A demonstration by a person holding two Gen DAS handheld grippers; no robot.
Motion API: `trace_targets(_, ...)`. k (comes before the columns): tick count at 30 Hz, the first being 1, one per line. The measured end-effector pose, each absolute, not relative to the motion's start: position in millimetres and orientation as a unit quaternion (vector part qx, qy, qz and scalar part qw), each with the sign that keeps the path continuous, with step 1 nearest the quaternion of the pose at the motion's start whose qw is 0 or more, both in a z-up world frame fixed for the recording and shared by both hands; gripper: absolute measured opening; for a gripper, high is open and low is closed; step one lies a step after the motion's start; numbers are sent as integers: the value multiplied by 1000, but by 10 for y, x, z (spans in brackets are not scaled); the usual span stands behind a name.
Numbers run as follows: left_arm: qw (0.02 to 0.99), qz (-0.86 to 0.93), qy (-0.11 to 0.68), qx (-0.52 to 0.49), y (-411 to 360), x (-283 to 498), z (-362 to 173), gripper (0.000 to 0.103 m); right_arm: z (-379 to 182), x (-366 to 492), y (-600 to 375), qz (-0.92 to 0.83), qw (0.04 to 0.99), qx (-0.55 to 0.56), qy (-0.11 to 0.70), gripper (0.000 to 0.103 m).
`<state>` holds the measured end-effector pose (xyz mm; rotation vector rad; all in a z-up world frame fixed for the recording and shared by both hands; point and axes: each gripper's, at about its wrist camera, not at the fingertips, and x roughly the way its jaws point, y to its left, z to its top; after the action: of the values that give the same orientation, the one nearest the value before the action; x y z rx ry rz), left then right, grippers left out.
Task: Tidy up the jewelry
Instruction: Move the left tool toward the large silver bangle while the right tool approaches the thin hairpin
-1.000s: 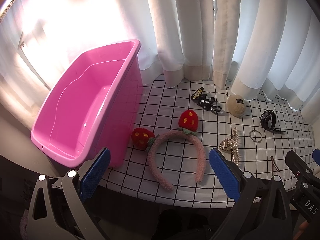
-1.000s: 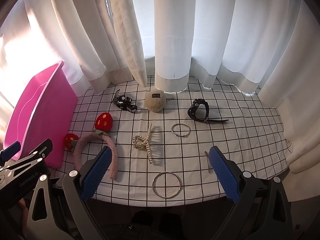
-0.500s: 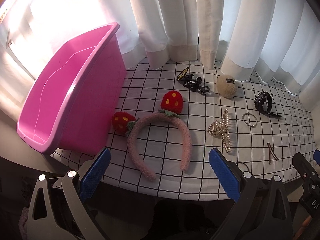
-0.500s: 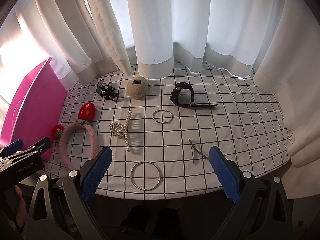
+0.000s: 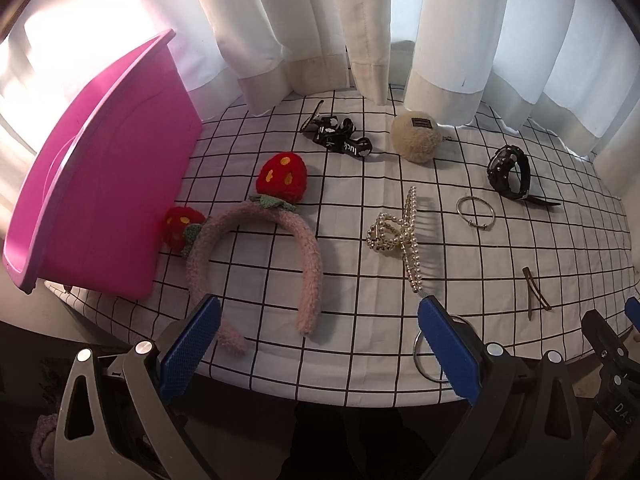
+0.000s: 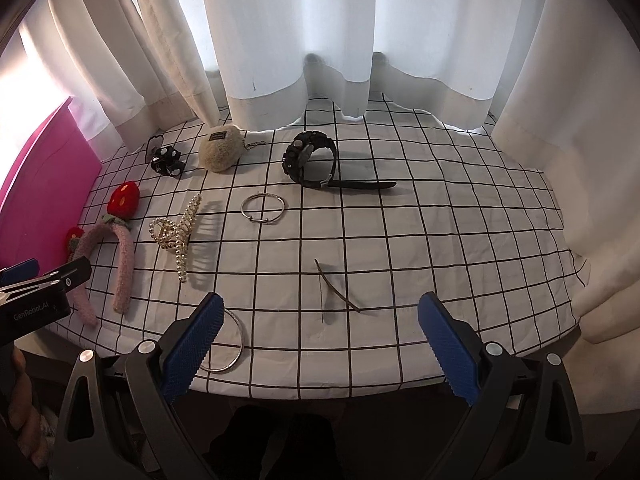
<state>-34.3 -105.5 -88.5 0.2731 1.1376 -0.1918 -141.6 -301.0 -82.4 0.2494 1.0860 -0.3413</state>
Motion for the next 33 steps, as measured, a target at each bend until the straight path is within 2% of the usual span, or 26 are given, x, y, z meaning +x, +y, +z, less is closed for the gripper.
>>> trace_targets(22,800,-74,582,125,-1269,-499,-1588,97,-1725,-1110,-3412,-111,812,75,568,93)
trace_targets(33,781,-132,599,113,-1493,-691,-1755,97,-1944,-1006,-3468,-101,807,56,580,93)
